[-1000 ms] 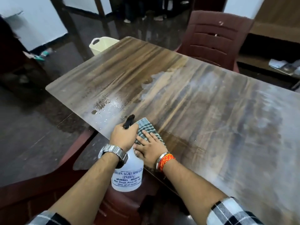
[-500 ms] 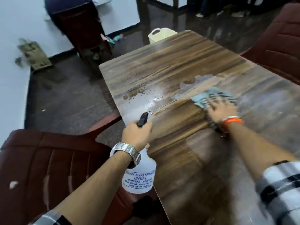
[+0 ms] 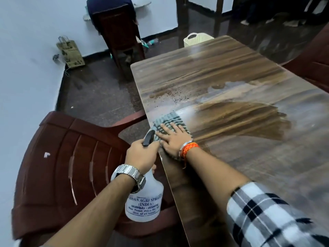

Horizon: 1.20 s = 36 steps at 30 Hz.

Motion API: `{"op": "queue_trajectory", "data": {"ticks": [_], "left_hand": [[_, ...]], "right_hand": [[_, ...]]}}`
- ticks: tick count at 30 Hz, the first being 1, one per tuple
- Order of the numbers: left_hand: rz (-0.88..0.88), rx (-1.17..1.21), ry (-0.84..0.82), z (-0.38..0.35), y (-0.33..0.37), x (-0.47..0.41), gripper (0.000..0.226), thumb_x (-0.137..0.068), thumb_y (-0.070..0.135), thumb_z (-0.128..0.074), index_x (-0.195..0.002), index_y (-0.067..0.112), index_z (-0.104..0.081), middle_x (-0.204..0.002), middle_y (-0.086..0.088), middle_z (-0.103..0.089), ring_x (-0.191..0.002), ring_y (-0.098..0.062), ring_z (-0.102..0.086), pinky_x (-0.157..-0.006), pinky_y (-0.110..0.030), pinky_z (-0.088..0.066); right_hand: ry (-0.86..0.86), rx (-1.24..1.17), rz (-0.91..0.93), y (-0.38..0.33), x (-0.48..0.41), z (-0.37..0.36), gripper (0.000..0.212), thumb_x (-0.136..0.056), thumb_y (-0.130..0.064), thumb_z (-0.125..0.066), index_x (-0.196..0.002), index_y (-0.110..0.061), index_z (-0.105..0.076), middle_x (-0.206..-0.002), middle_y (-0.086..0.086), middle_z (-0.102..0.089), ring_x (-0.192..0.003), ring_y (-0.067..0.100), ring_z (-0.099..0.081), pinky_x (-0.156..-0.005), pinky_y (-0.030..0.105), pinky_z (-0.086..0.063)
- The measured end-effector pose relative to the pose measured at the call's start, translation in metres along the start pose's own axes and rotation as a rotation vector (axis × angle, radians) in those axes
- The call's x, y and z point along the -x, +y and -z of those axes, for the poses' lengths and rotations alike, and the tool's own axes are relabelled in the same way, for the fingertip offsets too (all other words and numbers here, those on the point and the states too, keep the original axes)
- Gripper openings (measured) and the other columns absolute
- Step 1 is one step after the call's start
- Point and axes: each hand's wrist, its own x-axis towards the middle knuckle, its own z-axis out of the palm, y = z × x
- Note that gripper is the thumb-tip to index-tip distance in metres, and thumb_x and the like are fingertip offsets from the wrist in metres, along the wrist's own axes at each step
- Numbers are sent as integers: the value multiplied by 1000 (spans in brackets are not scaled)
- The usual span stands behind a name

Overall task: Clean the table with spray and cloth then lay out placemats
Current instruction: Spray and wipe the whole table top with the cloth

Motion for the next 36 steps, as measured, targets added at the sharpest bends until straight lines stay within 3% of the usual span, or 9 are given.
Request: {"op": "queue_trajectory", "data": {"ticks": [4,11,13,16,19,25,28,31,36], "left_hand": [[59,-10,28,8,-15,34,28,-58,38,-52,-61,13,-63,-66,-5,-71,-55,-23,-56,-60,-33,-51],[90,76,-6,6,-38,113,25,-59,38,-53,-62,15,-62,-65,-4,-69,-54,-30,-66,-67,-44,-60],[83,102,-5,2,-42,136,24,-58,37,-54,-61,15,-61,-62,-5,-66,-52,-29,-63,-68,-49,-60],[110,134,-18,-8,-45,162,21,-65,34,-56,-64,13,-61,-62,-3,-66,-47,-27,-61,-64,-47,-60],[108,138,34,-20,-42,180,22,-69,35,-57,-62,14,-59,-66,-4,-68,-62,-31,-64,-65,-38,-56],[136,125,130,-41,-32,199,30,-81,29,-59,-57,14,-52,-63,-4,-58,-67,-30,-51,-61,-35,-37],[171,122,166,-50,-28,213,24,-82,27,-60,-63,13,-58,-65,-4,-63,-63,-28,-57,-55,-31,-37],[199,119,259,-62,-22,228,28,-82,28,-60,-59,13,-55,-61,-3,-62,-64,-31,-63,-60,-30,-44],[217,170,383,-90,-1,256,25,-79,28,-61,-63,8,-59,-56,-3,-61,-53,-31,-66,-60,-38,-58]], "right_hand": [[58,-33,-40,22,47,-9,50,-97,-51,-23,-146,-49,-14,-159,-14,-2,-146,25,-3,-118,44,-1],[171,-151,-785,151,204,-21,54,-97,-50,-26,-149,-39,-17,-160,-5,-8,-144,35,-11,-116,51,-9],[164,-188,-866,145,231,-25,54,-96,-49,-26,-149,-37,-19,-160,-3,-8,-144,35,-10,-116,51,-8],[142,-84,-657,84,236,-36,61,-89,-50,-19,-148,-34,-27,-159,2,-17,-140,41,-20,-113,52,-16],[63,-14,-277,4,246,-54,71,-80,-57,-6,-147,-41,-24,-159,-3,-13,-143,36,-15,-115,49,-10],[-3,11,171,-46,303,-75,53,-94,-51,-21,-146,-48,-11,-159,-13,-3,-146,25,0,-117,43,4],[51,-5,122,8,318,-74,55,-91,-54,-17,-144,-43,-30,-158,-8,-18,-145,25,-12,-116,42,-5],[140,-11,-199,99,322,-64,62,-87,-53,-18,-125,-25,-59,-144,7,-45,-138,34,-29,-112,49,-21],[102,-21,-449,186,344,-45,45,-97,-43,-29,-134,-25,-47,-153,9,-30,-142,35,-16,-115,49,-11]]}}
